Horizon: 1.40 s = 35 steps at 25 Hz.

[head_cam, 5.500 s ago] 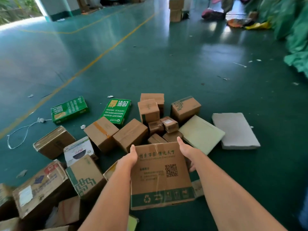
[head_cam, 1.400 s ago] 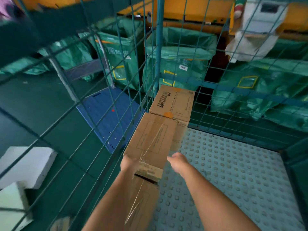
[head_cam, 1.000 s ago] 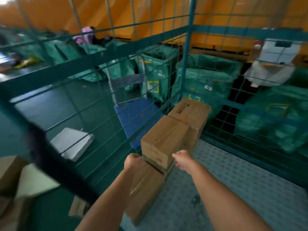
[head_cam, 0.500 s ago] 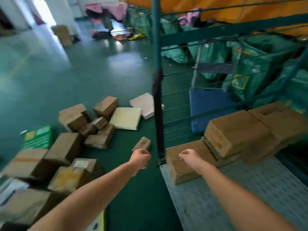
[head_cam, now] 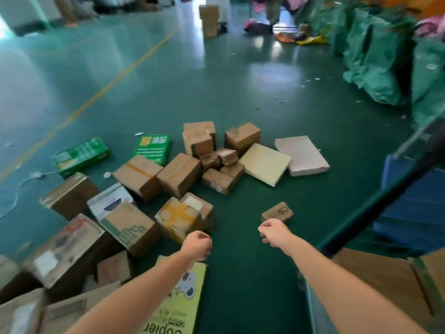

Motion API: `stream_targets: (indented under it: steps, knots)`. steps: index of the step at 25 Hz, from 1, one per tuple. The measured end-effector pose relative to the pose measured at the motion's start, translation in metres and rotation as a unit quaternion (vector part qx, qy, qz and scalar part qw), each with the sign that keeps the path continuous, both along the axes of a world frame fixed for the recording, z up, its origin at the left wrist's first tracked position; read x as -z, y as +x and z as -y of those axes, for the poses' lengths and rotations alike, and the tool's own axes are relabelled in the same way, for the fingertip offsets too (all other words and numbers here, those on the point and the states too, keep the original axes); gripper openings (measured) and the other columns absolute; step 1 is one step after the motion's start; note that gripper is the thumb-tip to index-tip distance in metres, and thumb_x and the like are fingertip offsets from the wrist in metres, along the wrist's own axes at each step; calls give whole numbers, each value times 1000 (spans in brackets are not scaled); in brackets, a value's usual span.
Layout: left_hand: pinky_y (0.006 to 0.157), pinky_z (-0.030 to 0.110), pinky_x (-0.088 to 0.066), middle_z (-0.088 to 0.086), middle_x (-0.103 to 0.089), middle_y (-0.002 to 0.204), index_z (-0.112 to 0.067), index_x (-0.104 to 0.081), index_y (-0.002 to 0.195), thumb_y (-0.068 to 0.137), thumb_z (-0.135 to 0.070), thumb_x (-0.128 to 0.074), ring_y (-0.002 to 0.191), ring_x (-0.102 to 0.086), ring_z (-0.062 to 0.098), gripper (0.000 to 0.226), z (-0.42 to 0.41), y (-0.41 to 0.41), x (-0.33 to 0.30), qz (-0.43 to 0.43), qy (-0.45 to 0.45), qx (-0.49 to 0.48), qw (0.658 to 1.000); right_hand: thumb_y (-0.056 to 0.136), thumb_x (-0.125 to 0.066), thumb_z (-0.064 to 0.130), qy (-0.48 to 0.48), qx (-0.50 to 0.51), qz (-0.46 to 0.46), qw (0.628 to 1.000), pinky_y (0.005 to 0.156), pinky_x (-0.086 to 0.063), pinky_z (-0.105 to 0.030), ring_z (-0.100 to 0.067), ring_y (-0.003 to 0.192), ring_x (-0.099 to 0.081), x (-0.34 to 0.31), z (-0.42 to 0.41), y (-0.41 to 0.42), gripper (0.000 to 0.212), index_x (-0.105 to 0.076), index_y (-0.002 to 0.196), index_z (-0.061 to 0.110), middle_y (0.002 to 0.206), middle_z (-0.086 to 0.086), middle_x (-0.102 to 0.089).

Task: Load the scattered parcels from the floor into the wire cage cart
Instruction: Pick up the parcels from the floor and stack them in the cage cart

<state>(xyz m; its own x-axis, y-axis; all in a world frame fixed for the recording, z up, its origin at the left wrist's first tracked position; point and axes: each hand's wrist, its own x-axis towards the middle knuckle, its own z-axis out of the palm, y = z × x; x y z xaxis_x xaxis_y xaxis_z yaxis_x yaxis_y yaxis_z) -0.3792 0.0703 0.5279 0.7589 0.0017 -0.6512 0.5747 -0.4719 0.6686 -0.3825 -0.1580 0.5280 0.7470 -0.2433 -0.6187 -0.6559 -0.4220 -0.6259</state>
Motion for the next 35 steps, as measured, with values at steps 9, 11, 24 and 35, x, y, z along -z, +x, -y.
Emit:
stream_targets:
  steps: [9, 11, 24, 35]
  knots:
    - [73, 29, -54, 10, -63, 101, -14, -58, 101, 95, -5, -50, 86, -61, 19, 13, -123, 71, 40, -56, 5, -158, 986, 96, -52, 21, -17, -152, -56, 987, 75, -48, -29, -17, 87, -63, 30, -127, 124, 9, -57, 102, 17, 101, -6, -63]
    - [74, 30, -54, 9, -63, 100, -15, -58, 100, 96, -6, -50, 85, -62, 18, 13, -136, 85, 45, -65, 7, -197, 978, 97, -53, 22, -24, -193, -60, 979, 76, -48, -29, -19, 91, -63, 39, -144, 158, 12, -57, 106, 14, 103, -7, -62]
    - [85, 36, -55, 11, -63, 103, -17, -56, 92, 97, -5, -47, 92, -62, 22, 15, -210, 143, 45, -101, 2, -405, 909, 99, -48, 26, -59, -400, -98, 909, 100, -48, -41, -21, 109, -58, 55, -279, 304, 31, -55, 128, 17, 118, -5, -60]
    - [89, 37, -55, 11, -61, 107, -14, -56, 102, 97, -6, -46, 102, -62, 26, 14, -291, 122, 66, -112, 0, -426, 898, 98, -52, 20, -69, -447, -111, 885, 97, -50, -36, -19, 104, -60, 71, -367, 270, 30, -55, 126, 13, 113, -7, -60]
